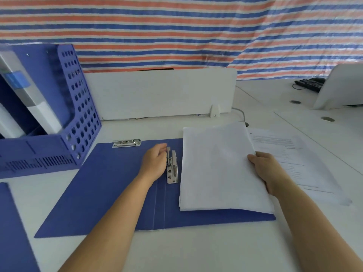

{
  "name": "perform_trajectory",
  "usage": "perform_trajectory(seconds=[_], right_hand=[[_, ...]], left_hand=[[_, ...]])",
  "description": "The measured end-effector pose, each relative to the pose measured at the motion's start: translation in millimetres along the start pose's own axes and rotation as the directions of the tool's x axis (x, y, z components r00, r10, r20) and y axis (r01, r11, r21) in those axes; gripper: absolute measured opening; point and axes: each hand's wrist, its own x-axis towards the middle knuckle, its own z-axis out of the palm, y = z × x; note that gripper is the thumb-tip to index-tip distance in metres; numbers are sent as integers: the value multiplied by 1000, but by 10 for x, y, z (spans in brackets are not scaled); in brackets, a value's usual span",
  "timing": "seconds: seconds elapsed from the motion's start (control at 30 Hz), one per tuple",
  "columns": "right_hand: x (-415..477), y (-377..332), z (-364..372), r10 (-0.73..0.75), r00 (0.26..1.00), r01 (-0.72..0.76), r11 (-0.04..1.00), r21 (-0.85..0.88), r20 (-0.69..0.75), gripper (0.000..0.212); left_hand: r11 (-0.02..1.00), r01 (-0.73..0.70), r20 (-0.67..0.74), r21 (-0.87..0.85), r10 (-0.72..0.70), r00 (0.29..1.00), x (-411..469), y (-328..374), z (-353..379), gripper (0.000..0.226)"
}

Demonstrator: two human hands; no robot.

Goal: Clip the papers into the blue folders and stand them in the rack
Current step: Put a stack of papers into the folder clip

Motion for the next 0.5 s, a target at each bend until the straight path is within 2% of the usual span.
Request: perform_trajectory(seconds=[0.3,0.5], right_hand=[[-9,-15,92,20,1000,-20,1000,-21,-24,18],[-38,-19,190,-19,1000,19,993,-117,3,22]], left_hand=[[998,-15,-27,-66,14,1000,-20,-21,-22,39],[994,-17,-39,-112,13,999,-39,-20,-36,37]])
